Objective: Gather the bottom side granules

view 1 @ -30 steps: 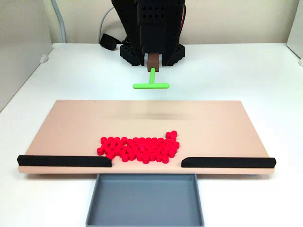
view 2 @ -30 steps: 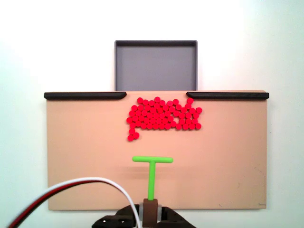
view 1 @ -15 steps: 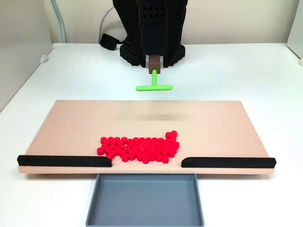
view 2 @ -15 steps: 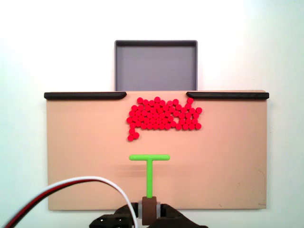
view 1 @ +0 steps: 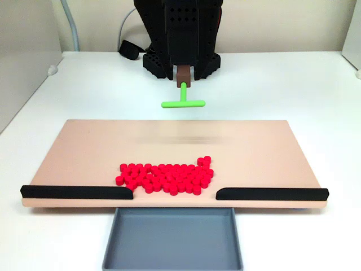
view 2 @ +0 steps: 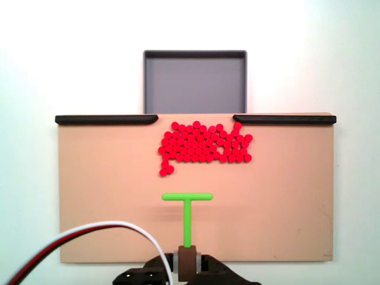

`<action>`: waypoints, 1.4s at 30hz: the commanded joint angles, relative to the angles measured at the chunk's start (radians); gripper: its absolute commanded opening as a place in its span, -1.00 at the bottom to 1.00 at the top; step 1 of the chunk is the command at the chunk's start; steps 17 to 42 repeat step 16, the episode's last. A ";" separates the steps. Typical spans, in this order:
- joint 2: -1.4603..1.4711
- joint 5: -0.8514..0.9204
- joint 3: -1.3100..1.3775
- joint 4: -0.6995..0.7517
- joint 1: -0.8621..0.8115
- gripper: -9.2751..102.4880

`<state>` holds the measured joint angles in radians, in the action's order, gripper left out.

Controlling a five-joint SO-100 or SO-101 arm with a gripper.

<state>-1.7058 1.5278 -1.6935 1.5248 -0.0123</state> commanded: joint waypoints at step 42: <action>-0.067 -0.005 0.034 -0.005 0.006 -0.84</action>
